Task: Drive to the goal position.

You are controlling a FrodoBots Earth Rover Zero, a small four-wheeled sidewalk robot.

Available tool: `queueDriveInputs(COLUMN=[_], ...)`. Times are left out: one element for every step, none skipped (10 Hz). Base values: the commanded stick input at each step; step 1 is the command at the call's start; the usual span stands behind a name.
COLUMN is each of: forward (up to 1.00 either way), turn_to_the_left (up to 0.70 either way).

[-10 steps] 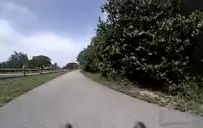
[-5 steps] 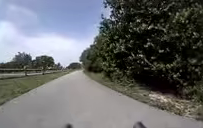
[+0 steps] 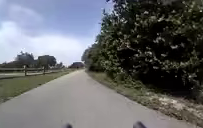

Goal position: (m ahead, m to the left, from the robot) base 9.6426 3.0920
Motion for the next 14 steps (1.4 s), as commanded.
queueDriveInputs(forward=[0.7, 0.7, 0.7, 0.7, 0.7, 0.7, 0.7, 0.7, 0.7, 0.7, 0.7, 0.7, 0.7, 0.7], turn_to_the_left=[0.14, 0.14, 0.14, 0.14, 0.14, 0.14, 0.14, 0.14, 0.14, 0.14, 0.14, 0.14, 0.14, 0.14])
